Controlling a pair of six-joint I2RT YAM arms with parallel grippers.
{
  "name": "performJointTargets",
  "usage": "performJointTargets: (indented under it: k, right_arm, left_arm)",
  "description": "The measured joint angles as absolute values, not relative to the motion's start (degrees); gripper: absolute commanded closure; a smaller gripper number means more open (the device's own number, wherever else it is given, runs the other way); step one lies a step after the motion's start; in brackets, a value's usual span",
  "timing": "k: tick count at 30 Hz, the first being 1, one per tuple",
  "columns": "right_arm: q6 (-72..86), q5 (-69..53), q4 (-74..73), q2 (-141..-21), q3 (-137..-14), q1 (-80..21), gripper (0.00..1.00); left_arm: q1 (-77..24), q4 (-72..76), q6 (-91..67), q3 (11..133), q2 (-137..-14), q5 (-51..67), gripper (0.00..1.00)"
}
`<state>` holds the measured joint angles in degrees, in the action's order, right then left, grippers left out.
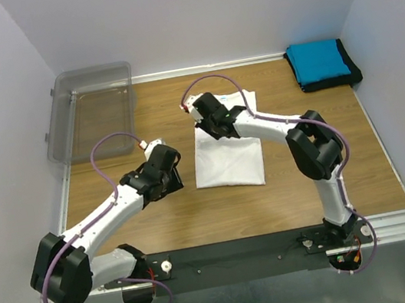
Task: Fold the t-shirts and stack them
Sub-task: Fold the tshirt
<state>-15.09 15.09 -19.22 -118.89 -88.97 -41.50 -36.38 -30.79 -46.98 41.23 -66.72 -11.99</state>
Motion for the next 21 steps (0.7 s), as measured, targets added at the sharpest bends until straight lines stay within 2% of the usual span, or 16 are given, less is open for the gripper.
performJointTargets:
  k: [5,9,13,21]
  right_arm:
    - [-9.6,9.6,-18.9,-112.4,-84.7,-38.2,0.95]
    - [-3.7,-1.4,-17.2,-101.8,-76.9,-33.0,0.97]
    - [1.8,-12.8,-13.2,-94.5,-67.3,-26.9,0.99]
    - [7.8,-25.7,-8.6,-96.1,-55.3,-19.5,0.99]
  left_arm:
    - [-36.3,-25.6,-43.2,43.7,-71.2,-9.4,0.60]
    - [-35.9,-18.6,-40.1,47.3,-76.9,-5.8,0.71]
    - [-34.3,-11.7,-37.6,50.9,-83.4,-1.9,0.77]
    - [-30.2,-4.8,-32.4,61.4,-102.1,5.3,0.83]
